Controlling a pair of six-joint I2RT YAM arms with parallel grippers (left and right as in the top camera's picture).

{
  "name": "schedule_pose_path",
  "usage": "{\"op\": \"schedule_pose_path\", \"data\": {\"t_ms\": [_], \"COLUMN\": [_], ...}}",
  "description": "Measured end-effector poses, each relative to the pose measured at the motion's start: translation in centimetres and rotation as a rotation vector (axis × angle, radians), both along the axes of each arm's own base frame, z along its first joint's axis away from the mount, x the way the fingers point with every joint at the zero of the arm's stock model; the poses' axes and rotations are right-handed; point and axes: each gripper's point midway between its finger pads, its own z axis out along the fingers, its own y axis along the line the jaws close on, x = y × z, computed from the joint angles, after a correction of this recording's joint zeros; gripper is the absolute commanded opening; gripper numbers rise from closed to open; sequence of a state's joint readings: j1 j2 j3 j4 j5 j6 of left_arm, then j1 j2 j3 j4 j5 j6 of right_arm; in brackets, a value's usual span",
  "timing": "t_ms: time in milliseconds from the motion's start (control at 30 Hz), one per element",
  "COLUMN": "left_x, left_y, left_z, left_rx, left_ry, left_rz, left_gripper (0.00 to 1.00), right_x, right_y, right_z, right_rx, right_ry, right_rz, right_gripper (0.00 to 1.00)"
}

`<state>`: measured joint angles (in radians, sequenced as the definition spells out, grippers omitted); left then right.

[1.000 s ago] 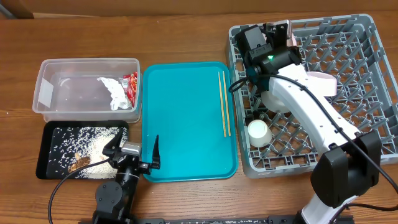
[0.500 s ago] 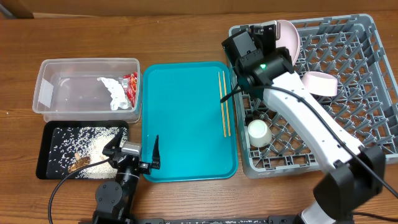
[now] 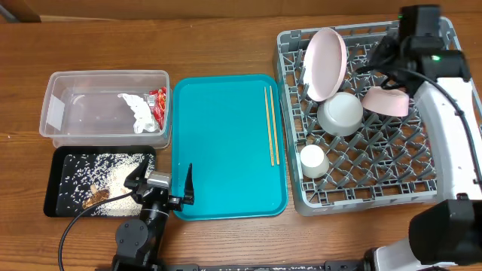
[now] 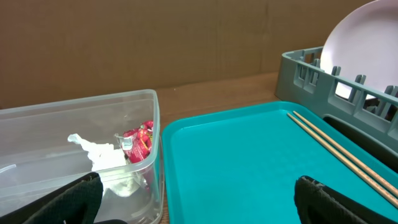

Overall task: Sort waste into correct bins and load items into the dishwasher
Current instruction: 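Reach the right gripper to the chopsticks on the teal tray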

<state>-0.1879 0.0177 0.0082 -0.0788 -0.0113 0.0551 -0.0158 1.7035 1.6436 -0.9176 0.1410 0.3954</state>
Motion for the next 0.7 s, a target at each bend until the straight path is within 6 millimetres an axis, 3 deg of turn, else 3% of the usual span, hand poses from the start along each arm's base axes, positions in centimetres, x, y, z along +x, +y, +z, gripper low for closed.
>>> {"op": "schedule_pose_path", "data": {"t_ms": [67, 167, 333, 433, 500, 567, 700], "left_x": [0.0, 0.0, 0.0, 0.0, 0.0, 0.0, 0.0], "left_y": [0.0, 0.0, 0.0, 0.0, 0.0, 0.0, 0.0], "left_z": [0.0, 0.0, 0.0, 0.0, 0.0, 0.0, 0.0], "left_rx": [0.0, 0.0, 0.0, 0.0, 0.0, 0.0, 0.0], "left_ry": [0.0, 0.0, 0.0, 0.0, 0.0, 0.0, 0.0], "left_rz": [0.0, 0.0, 0.0, 0.0, 0.0, 0.0, 0.0], "left_gripper": [1.0, 1.0, 1.0, 1.0, 1.0, 1.0, 1.0], "right_x": [-0.3, -1.9, -5.7, -8.0, -9.1, -10.3, -10.3], "right_y": [2.7, 8.4, 18.1, 22.5, 24.3, 26.2, 27.5], "right_z": [-0.4, -1.0, -1.8, -2.4, -3.4, -5.8, -10.4], "right_rx": [0.094, 0.168, 0.173, 0.13, 0.094, 0.049, -0.019], "right_ry": [0.02, 0.081, 0.163, 0.189, 0.215, 0.271, 0.346], "right_rz": [0.118, 0.32, 0.598, 0.719, 0.764, 0.794, 0.766], "right_gripper": [0.06, 0.12, 0.29, 0.31, 0.33, 0.33, 0.33]}}
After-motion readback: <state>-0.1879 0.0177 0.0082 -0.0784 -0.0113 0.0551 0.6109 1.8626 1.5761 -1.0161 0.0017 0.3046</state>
